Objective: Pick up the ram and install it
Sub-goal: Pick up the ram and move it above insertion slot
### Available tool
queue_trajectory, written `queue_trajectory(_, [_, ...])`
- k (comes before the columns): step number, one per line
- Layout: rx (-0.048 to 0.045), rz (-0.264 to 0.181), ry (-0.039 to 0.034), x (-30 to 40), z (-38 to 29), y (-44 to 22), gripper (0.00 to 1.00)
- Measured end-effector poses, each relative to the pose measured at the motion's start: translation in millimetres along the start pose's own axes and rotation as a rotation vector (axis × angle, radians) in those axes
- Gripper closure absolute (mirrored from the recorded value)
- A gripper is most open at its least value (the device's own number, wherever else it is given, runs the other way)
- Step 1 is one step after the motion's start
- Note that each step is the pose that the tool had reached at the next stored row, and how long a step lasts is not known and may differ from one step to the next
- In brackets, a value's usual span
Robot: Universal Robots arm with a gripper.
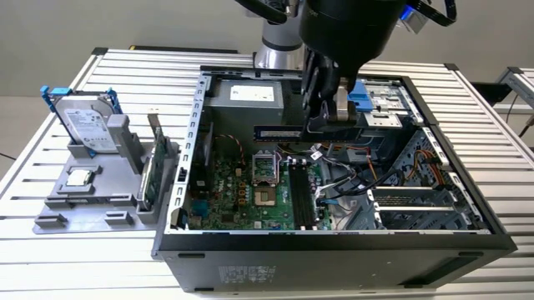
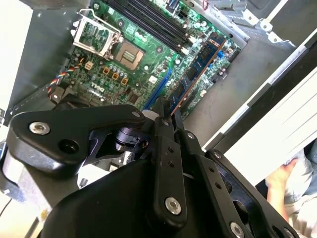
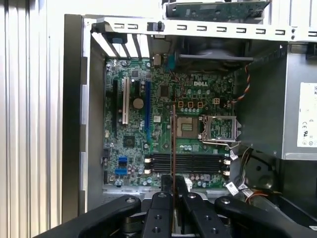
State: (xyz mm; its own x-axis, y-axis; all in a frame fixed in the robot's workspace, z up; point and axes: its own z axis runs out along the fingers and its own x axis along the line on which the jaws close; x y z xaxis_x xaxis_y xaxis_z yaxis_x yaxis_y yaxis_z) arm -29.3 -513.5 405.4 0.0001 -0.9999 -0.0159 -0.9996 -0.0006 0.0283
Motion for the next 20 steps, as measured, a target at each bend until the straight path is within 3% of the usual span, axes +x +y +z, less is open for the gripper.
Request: queue_trajectory(20, [0.0002, 0.013, -0.0004, 0.0, -0.6, -24.0, 1.0])
